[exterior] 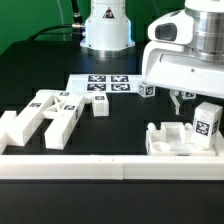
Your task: Assemble chair
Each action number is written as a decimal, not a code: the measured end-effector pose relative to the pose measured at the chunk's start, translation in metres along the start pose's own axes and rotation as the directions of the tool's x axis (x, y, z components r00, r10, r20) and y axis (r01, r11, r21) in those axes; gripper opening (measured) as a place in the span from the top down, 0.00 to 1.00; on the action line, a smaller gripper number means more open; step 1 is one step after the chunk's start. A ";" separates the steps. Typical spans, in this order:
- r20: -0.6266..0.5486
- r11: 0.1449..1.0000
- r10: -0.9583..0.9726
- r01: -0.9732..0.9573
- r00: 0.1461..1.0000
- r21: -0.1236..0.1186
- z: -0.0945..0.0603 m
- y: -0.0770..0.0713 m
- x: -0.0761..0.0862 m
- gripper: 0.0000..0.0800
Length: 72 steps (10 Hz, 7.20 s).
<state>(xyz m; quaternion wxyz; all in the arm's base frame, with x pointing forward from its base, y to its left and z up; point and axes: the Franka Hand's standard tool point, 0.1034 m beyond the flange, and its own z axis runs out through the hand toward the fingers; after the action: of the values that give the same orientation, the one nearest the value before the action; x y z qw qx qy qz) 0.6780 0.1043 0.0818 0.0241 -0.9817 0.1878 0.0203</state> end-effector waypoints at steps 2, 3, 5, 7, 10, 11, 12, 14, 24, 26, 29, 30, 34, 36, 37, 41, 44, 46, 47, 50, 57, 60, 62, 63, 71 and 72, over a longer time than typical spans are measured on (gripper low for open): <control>0.000 0.993 -0.117 0.117 0.993 -0.001 0.001 0.000 0.000 0.19; 0.000 0.980 -0.200 0.200 0.980 -0.001 0.001 0.001 0.000 0.19; -0.002 0.919 -0.394 0.394 0.919 -0.024 0.001 0.001 0.000 0.19; 0.005 0.819 -0.572 0.571 0.820 -0.056 0.001 0.001 0.001 0.19; 0.018 0.672 -0.738 0.738 0.674 -0.057 0.001 0.001 0.000 0.19; 0.022 0.617 -0.785 0.785 0.619 -0.056 0.001 0.001 0.000 0.19; 0.022 0.614 -0.787 0.787 0.616 -0.055 0.001 0.001 0.000 0.19; 0.023 0.615 -0.787 0.786 0.617 -0.055 0.001 0.001 0.000 0.51; -0.007 0.967 -0.253 0.253 0.967 -0.041 0.004 -0.003 -0.003 0.64; -0.013 0.995 -0.093 0.092 0.996 -0.036 0.004 -0.005 -0.004 0.64; -0.015 0.990 0.138 -0.139 0.990 -0.024 0.004 -0.007 -0.005 0.64; -0.016 0.981 0.192 -0.192 0.981 -0.023 0.004 -0.008 -0.005 0.64; -0.009 0.979 0.203 -0.203 0.979 -0.031 0.005 -0.007 -0.007 0.36; 0.002 0.997 0.064 -0.063 0.998 -0.034 0.004 -0.007 -0.008 0.20; 0.003 0.999 -0.005 0.005 1.000 -0.035 0.004 -0.008 -0.008 0.20; 0.014 0.955 -0.296 0.296 0.955 -0.033 0.005 -0.006 -0.008 0.19; 0.020 0.873 -0.484 0.485 0.875 -0.046 0.004 -0.007 -0.008 0.19; 0.008 0.766 -0.640 0.639 0.768 -0.064 0.003 -0.007 -0.003 0.19; 0.014 0.709 -0.702 0.702 0.712 -0.071 0.003 -0.006 -0.002 0.19; 0.029 0.582 -0.811 0.810 0.585 -0.077 0.002 -0.004 0.000 0.19; 0.017 0.704 -0.707 0.706 0.707 -0.077 0.003 -0.004 -0.001 0.64; -0.009 0.896 -0.442 0.442 0.897 -0.045 0.004 -0.005 -0.001 0.64; -0.012 0.956 -0.294 0.293 0.956 -0.025 0.004 -0.007 -0.002 0.64; -0.016 0.974 -0.226 0.226 0.974 -0.018 0.004 -0.007 -0.001 0.64; -0.042 0.929 0.369 -0.369 0.928 0.024 0.006 -0.007 -0.002 0.64; -0.038 0.906 0.423 -0.422 0.905 0.032 0.006 -0.006 -0.002 0.64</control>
Offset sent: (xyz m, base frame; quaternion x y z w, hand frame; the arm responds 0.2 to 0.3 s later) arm 0.0000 0.0000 0.0000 0.0000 0.0000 -0.1938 0.9810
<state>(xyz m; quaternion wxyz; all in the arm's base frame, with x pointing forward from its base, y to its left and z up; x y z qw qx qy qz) 0.6787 0.1113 0.0765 0.0262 -0.9177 0.3964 0.0012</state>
